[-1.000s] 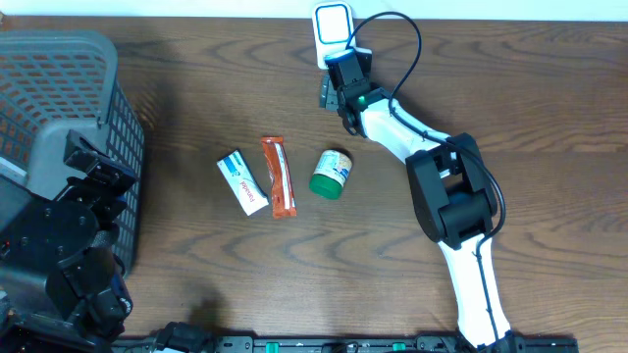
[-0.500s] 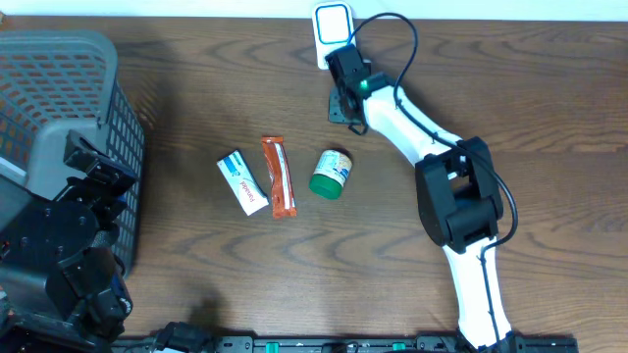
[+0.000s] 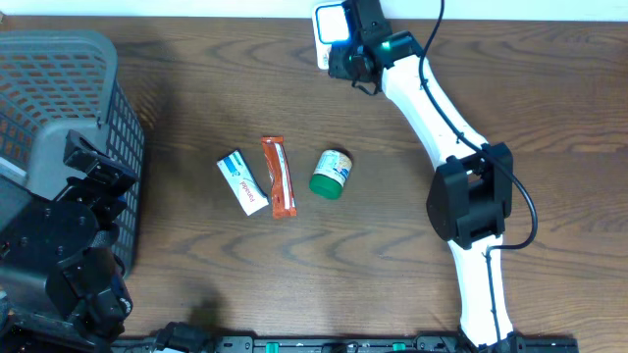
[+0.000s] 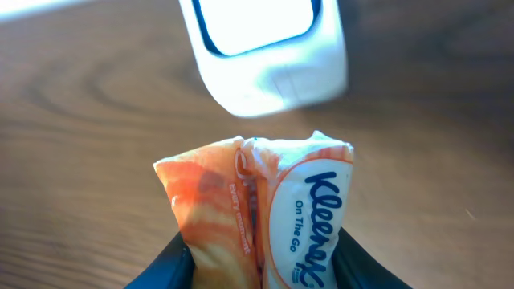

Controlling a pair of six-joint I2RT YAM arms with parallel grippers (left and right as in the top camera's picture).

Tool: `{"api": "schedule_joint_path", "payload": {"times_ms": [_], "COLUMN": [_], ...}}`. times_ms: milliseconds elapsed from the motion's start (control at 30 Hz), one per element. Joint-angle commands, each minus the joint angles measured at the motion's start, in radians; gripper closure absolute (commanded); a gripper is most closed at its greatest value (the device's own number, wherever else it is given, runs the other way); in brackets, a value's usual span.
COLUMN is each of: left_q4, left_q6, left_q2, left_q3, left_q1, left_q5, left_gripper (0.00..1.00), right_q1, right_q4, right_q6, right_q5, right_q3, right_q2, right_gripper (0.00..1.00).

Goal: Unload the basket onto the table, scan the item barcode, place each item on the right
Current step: 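Hold the orange packet in front of the white scanner with the right gripper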

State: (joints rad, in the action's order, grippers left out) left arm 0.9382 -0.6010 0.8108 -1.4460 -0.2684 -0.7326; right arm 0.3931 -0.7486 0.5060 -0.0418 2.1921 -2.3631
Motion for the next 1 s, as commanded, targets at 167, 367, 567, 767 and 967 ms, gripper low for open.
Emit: {"api": "schedule_joint_path", "payload": {"times_ms": [167,367,567,767,967], "left_q4": [0.0,0.0,0.0,0.0,0.0], "left_q6": [0.016,0.016,0.016,0.016,0.016], "left_q2": [0.0,0.0,0.0,0.0,0.0], "left_q3": [0.003,0.003,0.003,0.003,0.003], "left_q1": [0.006,0.006,0.006,0.006,0.006], "left_q5": [-0.013,-0.013,-0.013,-0.013,-0.013], "left_gripper": [0.0,0.0,0.0,0.0,0.0], "right_q1": [-0.008,-0.027,-0.058,-0.098,-0.14], "right_q4": [0.249,0.464,0.58,0.673,0.658], "right_q6": [0.414,0.756,0.933,1.168,1.341], "right_q5": [-0.239,-0.37,-0.455,-0.563,-0.641], "right_q3": [0.013,0.013,0.015,0.016,0.016], "right_q2": [-0.121,-0.231,-0.237,-0.235,-0.235], "right_gripper": [0.79,0.92,0.98,0.98,0.98]}}
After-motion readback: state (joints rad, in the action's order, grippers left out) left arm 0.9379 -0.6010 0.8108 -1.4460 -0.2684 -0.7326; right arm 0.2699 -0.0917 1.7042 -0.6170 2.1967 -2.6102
